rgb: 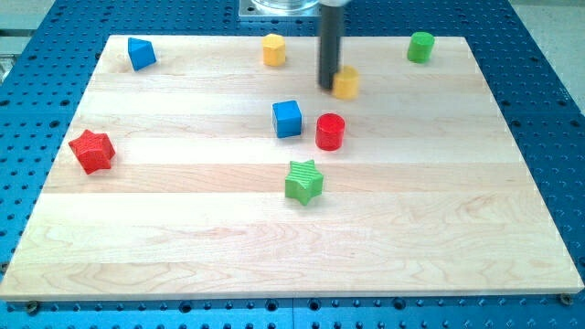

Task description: Place the heart at the right center of the board

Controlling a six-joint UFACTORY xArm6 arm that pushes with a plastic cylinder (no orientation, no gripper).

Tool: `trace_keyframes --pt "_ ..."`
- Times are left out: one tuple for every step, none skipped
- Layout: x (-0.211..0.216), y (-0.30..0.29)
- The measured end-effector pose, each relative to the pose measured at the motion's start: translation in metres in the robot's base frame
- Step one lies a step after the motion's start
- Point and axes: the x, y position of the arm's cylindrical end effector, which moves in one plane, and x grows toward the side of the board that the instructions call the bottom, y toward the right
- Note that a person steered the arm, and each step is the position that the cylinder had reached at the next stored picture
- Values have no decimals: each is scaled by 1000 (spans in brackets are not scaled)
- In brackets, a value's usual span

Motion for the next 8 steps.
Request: trace_keyframes --pt "36 78" --pt "-3 69" --pt "31 107" --pt "86 100" --pt "109 111" --pt "91 104" --pt "90 103" --pt "90 103"
